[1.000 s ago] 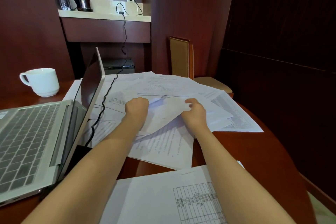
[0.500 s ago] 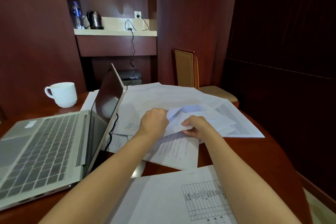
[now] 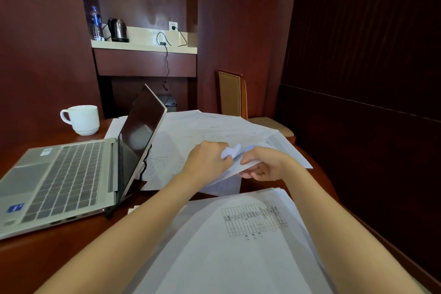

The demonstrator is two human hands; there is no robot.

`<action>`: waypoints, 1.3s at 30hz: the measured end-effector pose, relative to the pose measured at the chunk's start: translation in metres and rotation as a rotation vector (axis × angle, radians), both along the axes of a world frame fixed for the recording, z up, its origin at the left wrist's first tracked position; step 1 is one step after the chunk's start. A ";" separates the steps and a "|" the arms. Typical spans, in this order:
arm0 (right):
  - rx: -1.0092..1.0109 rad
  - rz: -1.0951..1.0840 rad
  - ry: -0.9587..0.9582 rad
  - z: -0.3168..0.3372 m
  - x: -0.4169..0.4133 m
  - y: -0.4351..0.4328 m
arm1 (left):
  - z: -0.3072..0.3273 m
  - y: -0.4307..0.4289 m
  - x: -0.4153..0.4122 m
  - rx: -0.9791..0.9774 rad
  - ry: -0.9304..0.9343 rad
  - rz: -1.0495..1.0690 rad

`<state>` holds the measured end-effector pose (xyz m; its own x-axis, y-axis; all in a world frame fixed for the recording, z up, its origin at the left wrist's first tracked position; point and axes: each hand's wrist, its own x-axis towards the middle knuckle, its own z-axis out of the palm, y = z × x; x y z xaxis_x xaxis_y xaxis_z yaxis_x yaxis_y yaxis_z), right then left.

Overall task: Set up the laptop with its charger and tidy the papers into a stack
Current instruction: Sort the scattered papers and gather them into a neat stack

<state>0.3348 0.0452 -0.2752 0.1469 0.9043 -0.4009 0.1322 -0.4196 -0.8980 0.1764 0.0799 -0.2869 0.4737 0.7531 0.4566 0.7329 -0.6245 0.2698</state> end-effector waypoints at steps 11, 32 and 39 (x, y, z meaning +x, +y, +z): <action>-0.010 -0.212 -0.433 -0.014 -0.003 0.009 | -0.024 0.004 -0.058 -0.450 0.239 -0.182; 0.083 0.598 -1.807 -0.017 -0.078 0.104 | -0.049 0.035 -0.072 -0.592 -0.293 0.352; 0.187 0.565 -1.791 -0.030 -0.076 0.104 | -0.049 0.040 -0.074 -0.629 -0.484 0.316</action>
